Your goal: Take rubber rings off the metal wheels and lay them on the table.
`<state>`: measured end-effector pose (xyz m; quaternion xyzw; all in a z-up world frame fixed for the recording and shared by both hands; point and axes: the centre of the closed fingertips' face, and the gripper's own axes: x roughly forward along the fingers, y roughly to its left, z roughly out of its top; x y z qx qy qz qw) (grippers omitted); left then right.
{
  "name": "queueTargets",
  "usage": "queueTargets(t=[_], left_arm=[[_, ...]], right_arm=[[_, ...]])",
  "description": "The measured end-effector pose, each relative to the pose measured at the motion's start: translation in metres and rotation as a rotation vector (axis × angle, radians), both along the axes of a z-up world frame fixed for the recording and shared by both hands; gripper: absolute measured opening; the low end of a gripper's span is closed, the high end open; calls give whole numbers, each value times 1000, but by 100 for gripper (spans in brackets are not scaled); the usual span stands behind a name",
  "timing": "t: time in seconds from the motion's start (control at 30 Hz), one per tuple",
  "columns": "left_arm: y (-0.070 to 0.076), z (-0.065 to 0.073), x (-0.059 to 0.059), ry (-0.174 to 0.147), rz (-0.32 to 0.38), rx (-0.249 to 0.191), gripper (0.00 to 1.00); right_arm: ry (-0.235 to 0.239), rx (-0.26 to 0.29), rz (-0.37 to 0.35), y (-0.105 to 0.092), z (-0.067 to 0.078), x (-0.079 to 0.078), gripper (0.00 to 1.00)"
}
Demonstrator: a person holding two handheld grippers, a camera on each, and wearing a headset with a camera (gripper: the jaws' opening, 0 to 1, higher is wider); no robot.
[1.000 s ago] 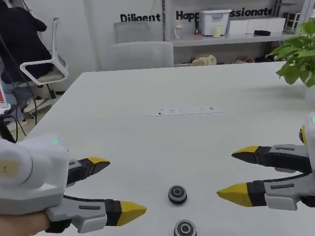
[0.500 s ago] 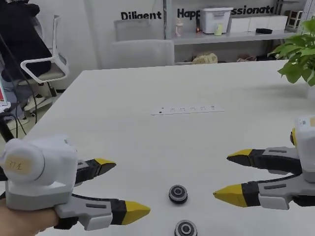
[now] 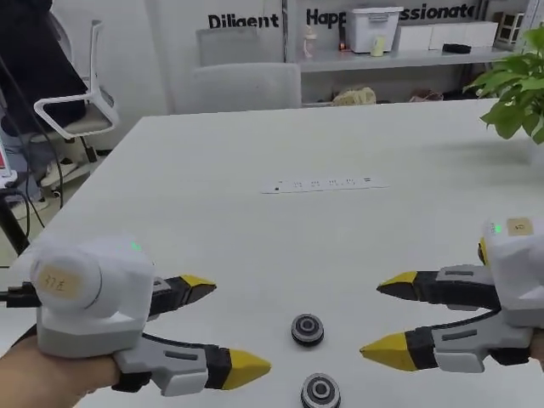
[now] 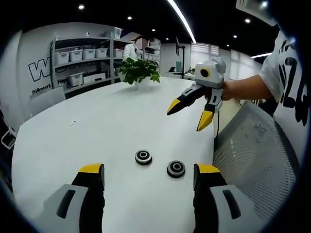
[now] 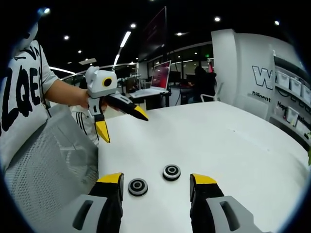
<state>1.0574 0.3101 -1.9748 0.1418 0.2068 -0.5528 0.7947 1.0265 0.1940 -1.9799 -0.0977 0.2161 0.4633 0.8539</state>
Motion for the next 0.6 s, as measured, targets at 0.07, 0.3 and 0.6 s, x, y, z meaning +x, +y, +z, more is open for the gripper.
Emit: queueTargets(t=[0.07,0.3,0.6], left_arm=[[-3,-3,-1,2,-13,1,72],[-14,-13,-8,14,-61,12,68],[-22,-24,-13,31,-102,23,65]], right_arm=[[3,-6,11,0,-4,0,52],[4,-15,51,6,-12,-2,50],[14,-28,84,10,-24,-5,48]])
